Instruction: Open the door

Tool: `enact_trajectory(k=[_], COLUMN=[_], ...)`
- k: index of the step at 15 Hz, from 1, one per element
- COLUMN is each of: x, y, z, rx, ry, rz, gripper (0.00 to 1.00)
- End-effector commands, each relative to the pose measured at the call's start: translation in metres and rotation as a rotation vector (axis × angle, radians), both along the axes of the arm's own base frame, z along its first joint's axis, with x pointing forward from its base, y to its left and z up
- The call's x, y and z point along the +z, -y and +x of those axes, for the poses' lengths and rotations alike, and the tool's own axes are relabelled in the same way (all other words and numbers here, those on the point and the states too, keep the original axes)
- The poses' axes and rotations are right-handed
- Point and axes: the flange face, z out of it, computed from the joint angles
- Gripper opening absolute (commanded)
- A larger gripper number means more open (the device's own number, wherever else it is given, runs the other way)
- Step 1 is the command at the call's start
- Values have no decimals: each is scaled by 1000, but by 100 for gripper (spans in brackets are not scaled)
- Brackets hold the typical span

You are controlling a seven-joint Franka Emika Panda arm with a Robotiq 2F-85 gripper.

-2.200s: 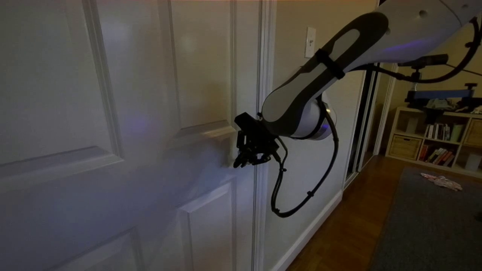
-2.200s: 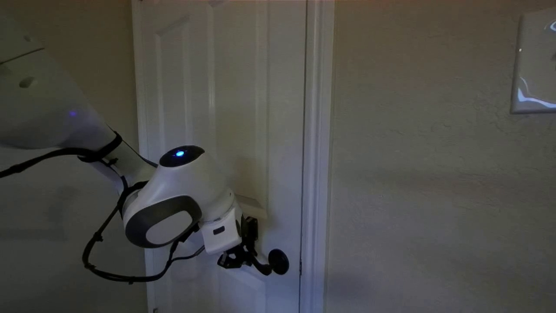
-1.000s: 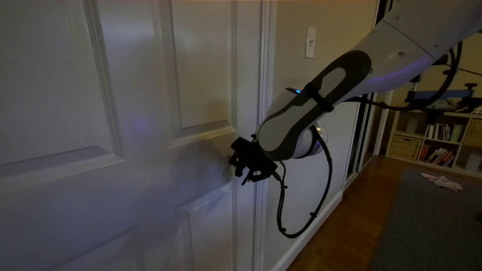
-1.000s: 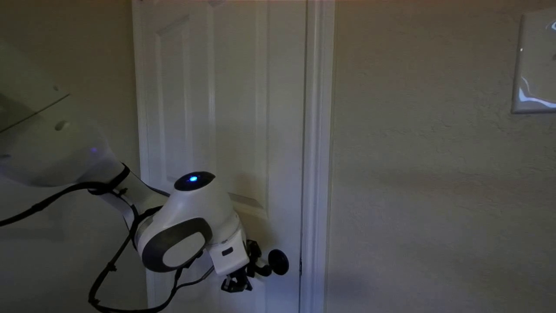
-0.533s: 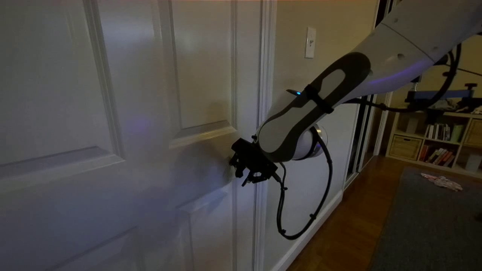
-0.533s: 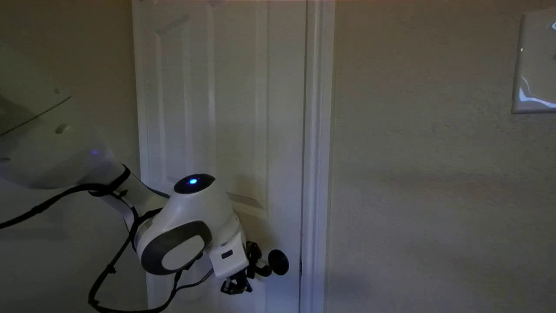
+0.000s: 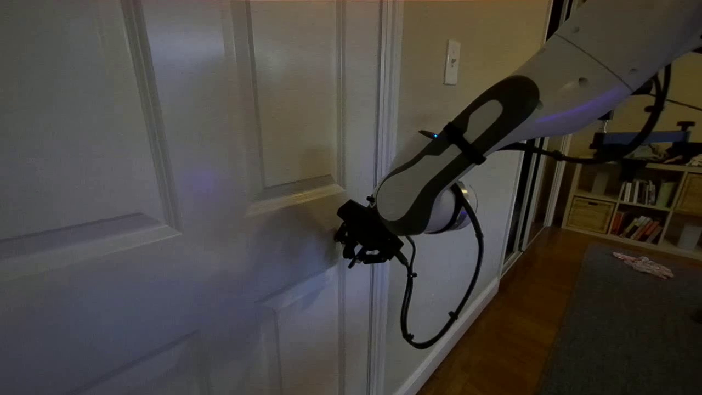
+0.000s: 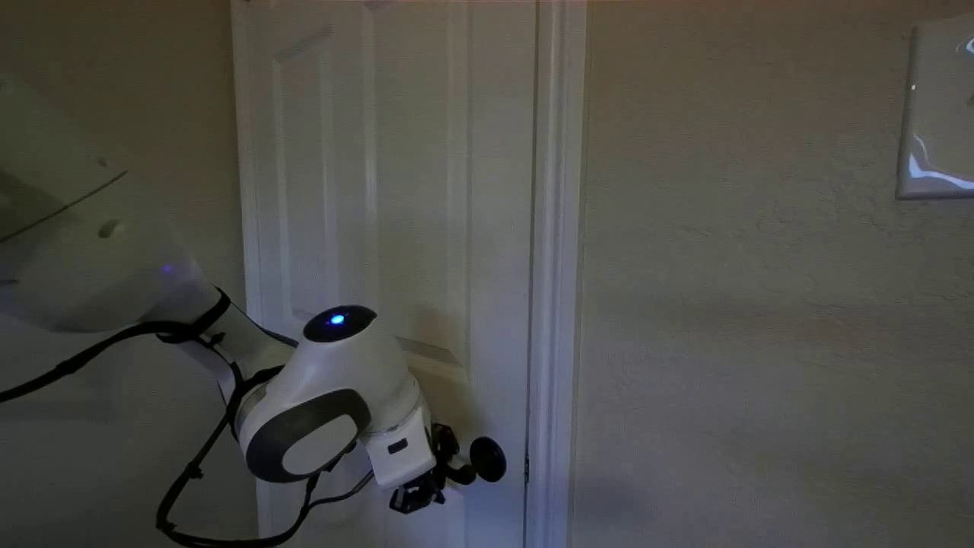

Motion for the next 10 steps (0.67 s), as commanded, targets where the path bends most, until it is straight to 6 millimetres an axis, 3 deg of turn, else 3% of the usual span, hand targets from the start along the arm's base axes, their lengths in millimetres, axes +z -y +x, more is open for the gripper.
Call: enact_trajectory(k=[1,4,5,7,10], x=[-54,-40,-28,-14,1], y=[18,16,13,8,4], z=[-40,-36,-30,-24,-19], rx=[5,33,51,86,139], ry=[-148,-145,-141,-125,-85], rz=[31,55,63,75,80], gripper=[8,5,32,32,50])
